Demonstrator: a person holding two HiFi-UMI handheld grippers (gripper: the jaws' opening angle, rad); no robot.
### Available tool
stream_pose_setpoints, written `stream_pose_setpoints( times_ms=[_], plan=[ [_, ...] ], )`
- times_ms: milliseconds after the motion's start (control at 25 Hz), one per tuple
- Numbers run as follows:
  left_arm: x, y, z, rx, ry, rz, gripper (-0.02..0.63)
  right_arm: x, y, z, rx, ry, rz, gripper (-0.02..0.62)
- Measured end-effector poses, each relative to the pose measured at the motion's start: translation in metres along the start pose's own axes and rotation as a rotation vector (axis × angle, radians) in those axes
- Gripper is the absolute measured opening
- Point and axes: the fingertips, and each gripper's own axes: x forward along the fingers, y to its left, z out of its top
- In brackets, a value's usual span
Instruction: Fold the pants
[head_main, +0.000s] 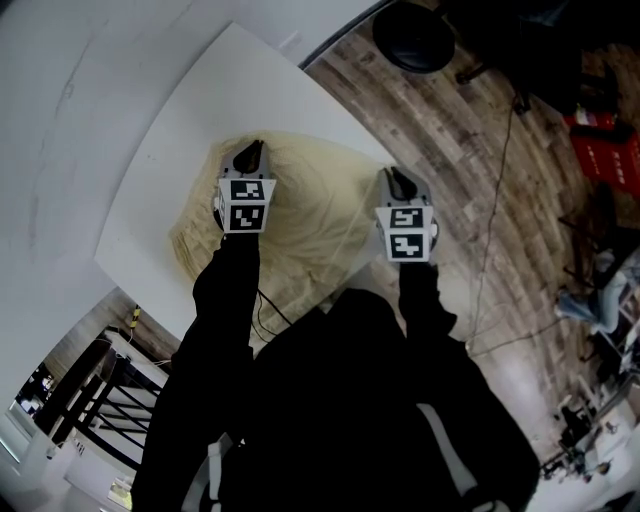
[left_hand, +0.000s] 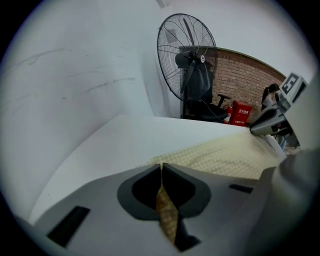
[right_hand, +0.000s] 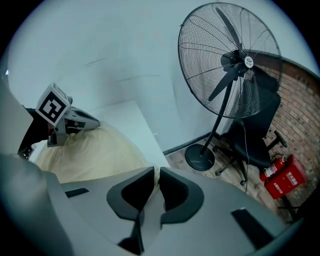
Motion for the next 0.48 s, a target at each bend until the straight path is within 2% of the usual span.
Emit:
stream_pose_setpoints(
  times_ms=[200,480],
  plan=[
    [-0.009,0.000,0.002,-0.005,-0.012,-0.006,0.006,-0.010,0.005,0.007,-0.014,-0.021,0.001,0.023],
    [-0.047,0.006,0.019,0.011,-0.104,0.028,0.006,-0.045,0.019,0.022,-0.023,-0.097,-0.019,0.023]
  ],
)
